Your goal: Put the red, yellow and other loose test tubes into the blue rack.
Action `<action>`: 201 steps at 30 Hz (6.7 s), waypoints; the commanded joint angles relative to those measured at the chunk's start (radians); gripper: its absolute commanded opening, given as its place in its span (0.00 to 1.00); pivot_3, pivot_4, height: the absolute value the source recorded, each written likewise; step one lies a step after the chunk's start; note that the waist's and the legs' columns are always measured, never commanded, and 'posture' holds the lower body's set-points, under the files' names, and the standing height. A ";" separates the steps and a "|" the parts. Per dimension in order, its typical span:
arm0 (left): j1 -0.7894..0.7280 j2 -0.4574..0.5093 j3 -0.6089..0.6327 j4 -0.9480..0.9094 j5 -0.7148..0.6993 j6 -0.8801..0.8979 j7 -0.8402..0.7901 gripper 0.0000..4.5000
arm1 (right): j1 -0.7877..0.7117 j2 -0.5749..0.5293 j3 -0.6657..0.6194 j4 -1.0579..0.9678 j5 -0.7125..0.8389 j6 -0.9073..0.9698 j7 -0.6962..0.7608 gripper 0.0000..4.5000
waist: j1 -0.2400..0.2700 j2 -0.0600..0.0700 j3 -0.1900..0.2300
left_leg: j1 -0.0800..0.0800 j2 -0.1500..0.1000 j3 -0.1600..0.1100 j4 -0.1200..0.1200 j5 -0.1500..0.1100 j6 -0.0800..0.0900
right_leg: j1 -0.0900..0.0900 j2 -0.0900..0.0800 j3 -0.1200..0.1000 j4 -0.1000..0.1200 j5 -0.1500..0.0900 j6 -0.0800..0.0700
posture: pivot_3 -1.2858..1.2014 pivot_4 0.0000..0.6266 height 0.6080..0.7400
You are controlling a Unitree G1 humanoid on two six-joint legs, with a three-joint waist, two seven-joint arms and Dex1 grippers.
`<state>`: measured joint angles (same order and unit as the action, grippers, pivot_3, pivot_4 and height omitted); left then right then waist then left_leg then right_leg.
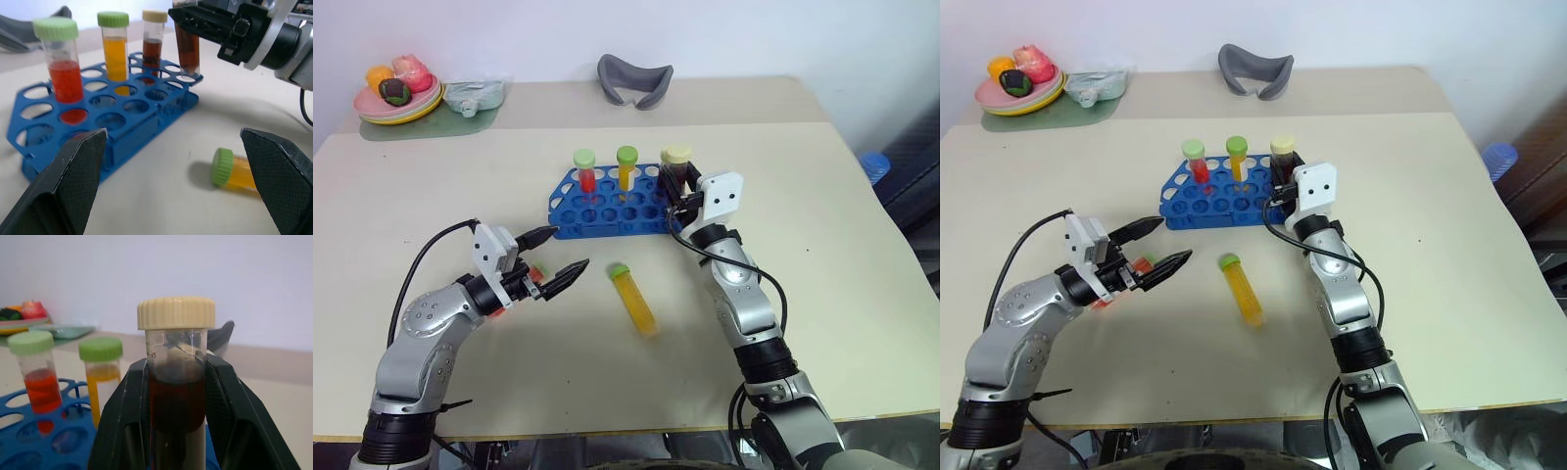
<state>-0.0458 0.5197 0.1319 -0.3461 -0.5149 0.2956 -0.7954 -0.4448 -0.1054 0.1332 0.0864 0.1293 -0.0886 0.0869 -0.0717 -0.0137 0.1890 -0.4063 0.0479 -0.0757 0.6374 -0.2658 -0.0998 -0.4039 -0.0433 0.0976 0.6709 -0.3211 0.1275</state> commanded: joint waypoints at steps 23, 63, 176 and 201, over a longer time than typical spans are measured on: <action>0.022 0.002 0.023 0.020 -0.010 -0.059 -0.032 1.00 | -0.024 0.079 -0.063 0.093 -0.036 -0.123 0.056 0.61 | 0.000 0.000 0.000 | 0.000 0.000 0.000 0.001 0.000 0.000 | 0.000 0.000 0.000 0.002 0.000 0.000 | 0.52 0.24 1.00; 0.098 0.226 0.120 0.049 -0.023 -0.028 -0.208 1.00 | -0.352 -0.499 0.147 -0.448 1.770 1.367 -0.891 0.99 | 0.001 0.001 0.001 | -0.002 0.000 -0.001 0.005 -0.001 0.002 | 0.000 -0.001 -0.001 0.001 0.000 0.000 | 0.52 0.24 1.00; 0.056 0.157 0.171 0.055 -0.090 -0.002 -0.131 1.00 | -0.107 0.121 0.089 0.143 0.014 -0.158 0.070 0.18 | -0.001 0.002 0.001 | -0.001 0.000 0.000 -0.003 0.001 -0.001 | -0.003 0.000 0.000 -0.001 0.000 0.000 | 0.52 0.24 1.00; 0.038 0.150 0.152 0.014 -0.100 0.039 -0.093 1.00 | -0.110 0.188 0.036 0.215 -0.032 -0.185 0.122 0.18 | -0.005 0.002 0.001 | 0.001 0.000 0.000 -0.003 0.001 -0.002 | -0.002 0.000 0.000 0.002 0.000 0.000 | 0.52 0.24 1.00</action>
<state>-0.0098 0.6651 0.2677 -0.2987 -0.6003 0.3375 -0.8895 -0.5468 0.0649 0.1723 0.2990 0.1008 -0.2690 0.2015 -0.0771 -0.0120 0.1898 -0.4052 0.0482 -0.0756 0.6348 -0.2647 -0.1018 -0.4056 -0.0433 0.0976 0.6727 -0.3212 0.1273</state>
